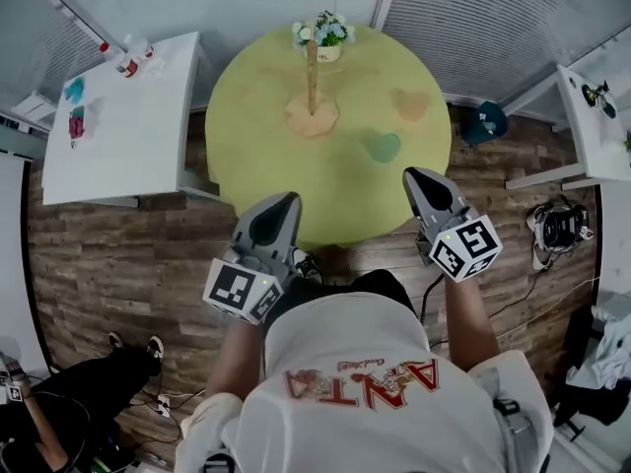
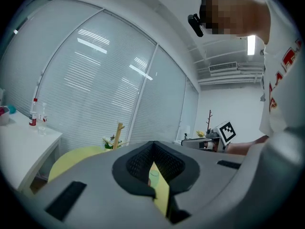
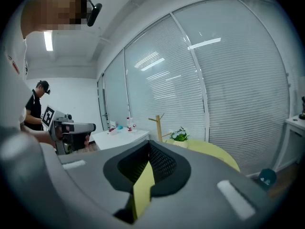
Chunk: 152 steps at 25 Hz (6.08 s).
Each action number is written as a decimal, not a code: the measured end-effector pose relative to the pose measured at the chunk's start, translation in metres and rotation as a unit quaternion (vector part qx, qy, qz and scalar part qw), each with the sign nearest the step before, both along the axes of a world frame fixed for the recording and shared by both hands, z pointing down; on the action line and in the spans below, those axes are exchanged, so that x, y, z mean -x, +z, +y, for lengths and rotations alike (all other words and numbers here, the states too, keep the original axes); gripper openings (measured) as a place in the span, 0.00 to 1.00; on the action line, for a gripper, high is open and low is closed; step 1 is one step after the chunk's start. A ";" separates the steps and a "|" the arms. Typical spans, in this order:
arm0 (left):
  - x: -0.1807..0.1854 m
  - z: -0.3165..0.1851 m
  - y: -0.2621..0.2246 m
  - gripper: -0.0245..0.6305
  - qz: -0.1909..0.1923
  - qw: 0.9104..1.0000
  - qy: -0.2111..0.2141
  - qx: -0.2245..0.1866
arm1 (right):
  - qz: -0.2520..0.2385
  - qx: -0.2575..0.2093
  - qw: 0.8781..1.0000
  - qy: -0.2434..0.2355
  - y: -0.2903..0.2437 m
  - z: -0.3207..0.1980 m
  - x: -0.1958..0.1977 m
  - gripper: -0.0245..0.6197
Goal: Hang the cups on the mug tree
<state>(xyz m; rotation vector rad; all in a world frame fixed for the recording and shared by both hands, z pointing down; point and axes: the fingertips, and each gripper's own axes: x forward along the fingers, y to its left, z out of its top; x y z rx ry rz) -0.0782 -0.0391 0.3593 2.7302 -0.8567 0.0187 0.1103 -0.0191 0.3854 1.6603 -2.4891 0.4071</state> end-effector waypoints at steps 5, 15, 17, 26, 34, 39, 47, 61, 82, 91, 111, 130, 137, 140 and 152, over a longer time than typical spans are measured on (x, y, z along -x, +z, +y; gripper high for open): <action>0.004 -0.025 0.011 0.05 0.005 1.000 0.023 0.013 | 0.012 0.031 0.999 0.031 0.017 -0.019 0.001 0.04; -0.026 -0.037 0.023 0.05 -0.009 0.999 0.012 0.031 | 0.090 0.134 0.987 0.008 0.094 -0.057 -0.037 0.36; -0.034 -0.037 0.026 0.05 -0.011 0.999 0.008 0.037 | 0.121 0.164 0.979 -0.005 0.120 -0.064 -0.044 0.44; -0.046 -0.044 0.049 0.05 -0.027 0.997 -0.028 0.069 | 0.190 0.251 0.948 -0.047 0.211 -0.104 -0.068 0.50; -0.049 -0.044 0.057 0.05 -0.031 0.996 -0.039 0.080 | 0.214 0.319 0.920 -0.079 0.263 -0.112 -0.075 0.52; -0.041 -0.046 0.057 0.05 -0.031 0.996 -0.037 0.080 | 0.218 0.316 0.922 -0.057 0.269 -0.112 -0.081 0.44; -0.024 -0.049 0.056 0.05 -0.028 0.996 -0.036 0.079 | 0.241 0.202 0.947 -0.068 0.207 -0.118 -0.036 0.44; 0.017 -0.053 0.060 0.05 -0.020 0.994 -0.060 0.088 | 0.241 0.024 0.965 -0.101 0.106 -0.167 0.073 0.44; 0.034 -0.071 0.071 0.05 -0.011 0.991 -0.079 0.104 | 0.403 0.020 0.906 -0.128 0.172 -0.190 0.113 0.44; 0.039 -0.076 0.075 0.05 -0.011 0.990 -0.083 0.110 | 0.417 0.028 0.903 -0.099 0.183 -0.197 0.114 0.44; 0.044 -0.075 0.083 0.05 -0.022 0.990 -0.076 0.117 | 0.410 0.039 0.909 -0.068 0.210 -0.190 0.112 0.45; 0.036 -0.077 0.074 0.05 -0.011 0.993 -0.064 0.104 | 0.345 0.018 0.936 -0.071 0.165 -0.181 0.116 0.50; 0.022 -0.080 0.053 0.05 -0.004 0.995 -0.054 0.083 | 0.229 -0.014 0.970 -0.081 0.092 -0.150 0.118 0.37; 0.016 -0.081 0.040 0.05 0.013 0.995 -0.055 0.081 | 0.178 -0.032 0.979 -0.092 0.062 -0.132 0.116 0.22; -0.022 -0.072 -0.017 0.05 0.029 0.999 -0.028 0.016 | 0.041 -0.081 0.995 -0.052 -0.029 -0.086 0.045 0.04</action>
